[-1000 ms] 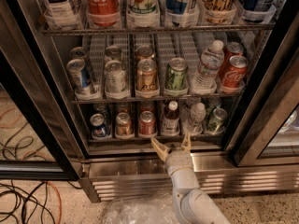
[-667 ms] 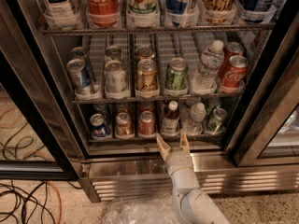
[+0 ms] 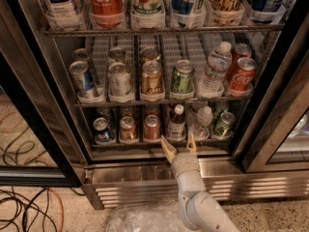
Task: Pick blue plastic bottle from bottom shelf of fridge
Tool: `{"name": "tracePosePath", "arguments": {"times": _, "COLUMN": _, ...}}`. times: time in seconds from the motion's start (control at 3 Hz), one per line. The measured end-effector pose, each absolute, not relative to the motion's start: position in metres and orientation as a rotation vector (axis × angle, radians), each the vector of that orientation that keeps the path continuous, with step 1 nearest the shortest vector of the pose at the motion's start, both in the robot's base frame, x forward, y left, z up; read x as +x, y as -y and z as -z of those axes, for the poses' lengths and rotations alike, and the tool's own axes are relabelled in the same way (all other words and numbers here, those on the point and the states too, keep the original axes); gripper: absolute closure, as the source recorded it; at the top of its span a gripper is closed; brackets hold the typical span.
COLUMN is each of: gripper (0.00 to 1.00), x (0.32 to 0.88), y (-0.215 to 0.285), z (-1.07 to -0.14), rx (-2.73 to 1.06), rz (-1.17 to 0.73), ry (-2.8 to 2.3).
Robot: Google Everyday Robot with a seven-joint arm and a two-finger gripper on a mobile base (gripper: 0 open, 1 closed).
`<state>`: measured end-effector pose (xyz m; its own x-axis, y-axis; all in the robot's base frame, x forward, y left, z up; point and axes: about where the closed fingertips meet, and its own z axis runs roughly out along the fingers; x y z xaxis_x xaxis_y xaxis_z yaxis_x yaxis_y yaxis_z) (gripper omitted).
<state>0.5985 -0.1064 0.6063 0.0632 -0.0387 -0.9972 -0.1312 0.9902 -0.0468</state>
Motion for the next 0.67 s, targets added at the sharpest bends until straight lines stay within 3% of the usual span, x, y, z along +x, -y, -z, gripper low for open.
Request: {"name": "tracePosePath", "arguments": {"times": 0.67, "gripper": 0.31, "x": 0.627, "y": 0.109, "z": -0.608, "rx": -0.130, "rz": -0.064, "ry": -1.490}}
